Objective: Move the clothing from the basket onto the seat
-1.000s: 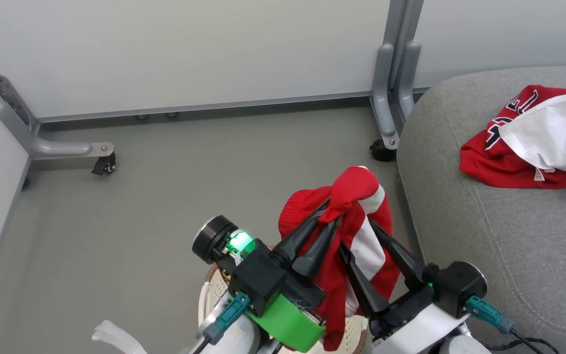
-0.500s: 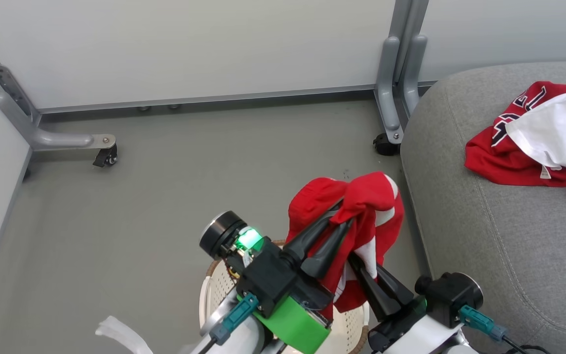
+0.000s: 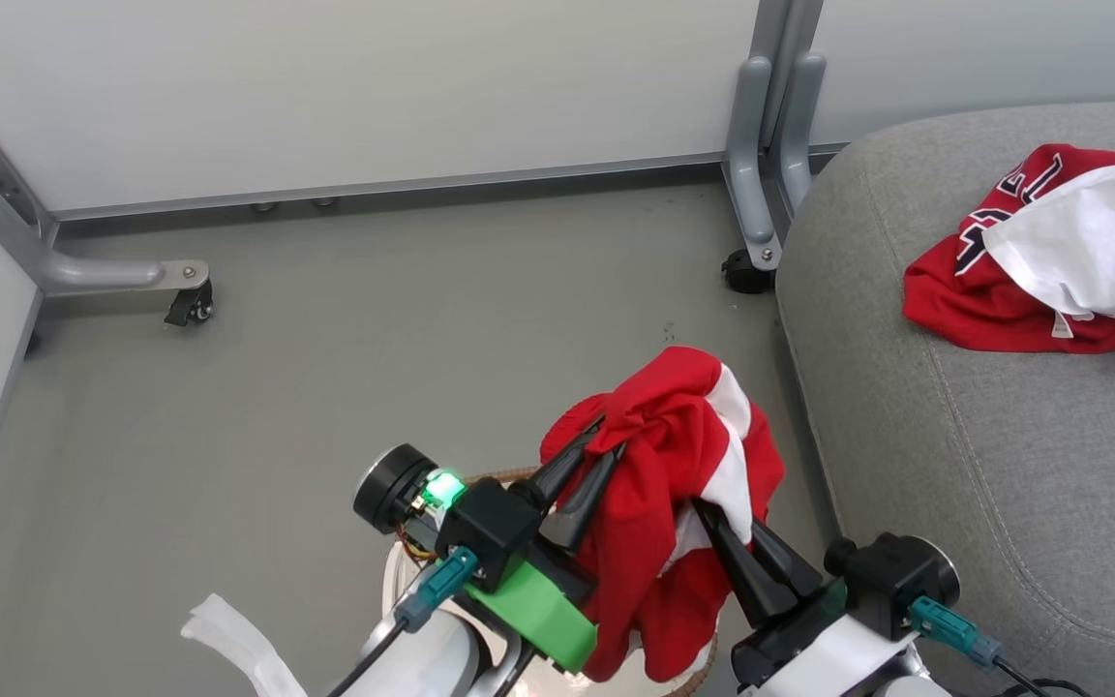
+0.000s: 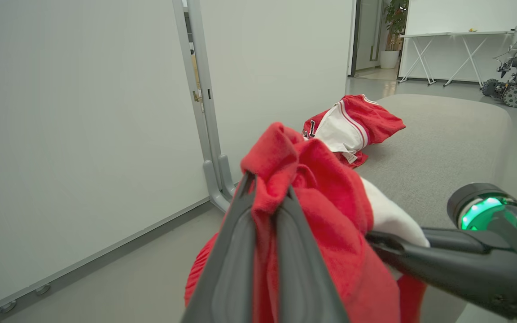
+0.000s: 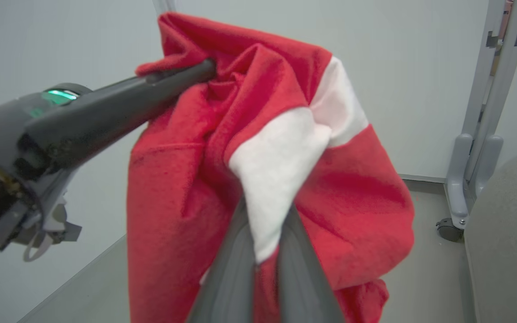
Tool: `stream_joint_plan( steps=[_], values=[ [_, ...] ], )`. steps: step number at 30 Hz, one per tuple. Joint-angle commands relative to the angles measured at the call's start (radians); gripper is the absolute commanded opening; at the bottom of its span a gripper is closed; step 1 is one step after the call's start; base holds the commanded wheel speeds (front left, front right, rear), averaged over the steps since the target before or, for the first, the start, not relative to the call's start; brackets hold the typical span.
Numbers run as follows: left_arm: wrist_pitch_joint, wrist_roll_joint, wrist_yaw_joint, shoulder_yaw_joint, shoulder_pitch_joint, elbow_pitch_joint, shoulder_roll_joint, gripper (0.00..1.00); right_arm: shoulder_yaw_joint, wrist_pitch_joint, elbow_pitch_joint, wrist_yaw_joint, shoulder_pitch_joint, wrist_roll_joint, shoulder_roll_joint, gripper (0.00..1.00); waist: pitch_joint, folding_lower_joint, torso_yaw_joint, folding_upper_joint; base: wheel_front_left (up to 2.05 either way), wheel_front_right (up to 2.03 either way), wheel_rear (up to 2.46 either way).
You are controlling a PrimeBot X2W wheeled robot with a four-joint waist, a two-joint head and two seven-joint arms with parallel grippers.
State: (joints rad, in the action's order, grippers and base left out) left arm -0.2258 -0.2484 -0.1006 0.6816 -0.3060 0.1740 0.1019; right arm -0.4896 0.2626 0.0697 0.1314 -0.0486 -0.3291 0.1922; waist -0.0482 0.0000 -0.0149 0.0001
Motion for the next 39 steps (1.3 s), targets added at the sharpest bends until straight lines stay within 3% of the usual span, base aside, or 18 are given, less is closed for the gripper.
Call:
stream_joint_plan(
  steps=[1, 2, 3, 39],
  values=[
    [-0.002, -0.009, 0.005, -0.005, -0.005, 0.005, 0.004, 0.25, 0.005, 0.003, 0.003, -0.001, -0.005, 0.002, -0.005, 0.0, 0.002, 0.0, -0.001, -0.0001, 0.0, 0.0, 0.0],
    [-0.002, -0.011, 0.006, -0.006, -0.003, 0.006, 0.004, 0.49, 0.006, 0.003, 0.003, -0.001, -0.004, 0.003, -0.006, 0.0, 0.002, 0.0, -0.002, -0.0001, 0.0, 0.0, 0.0],
    [-0.004, -0.012, 0.013, -0.011, -0.001, 0.004, 0.004, 1.0, 0.008, 0.003, 0.004, -0.001, -0.002, 0.003, -0.006, 0.0, 0.004, 0.0, -0.002, -0.0001, 0.0, 0.0, 0.0],
    [-0.023, -0.027, 0.071, -0.024, 0.003, 0.034, 0.035, 1.0, 0.027, 0.003, 0.0, -0.001, -0.03, 0.011, -0.013, 0.0, -0.028, 0.0, -0.042, -0.0001, 0.0, 0.0, 0.0]
  ],
)
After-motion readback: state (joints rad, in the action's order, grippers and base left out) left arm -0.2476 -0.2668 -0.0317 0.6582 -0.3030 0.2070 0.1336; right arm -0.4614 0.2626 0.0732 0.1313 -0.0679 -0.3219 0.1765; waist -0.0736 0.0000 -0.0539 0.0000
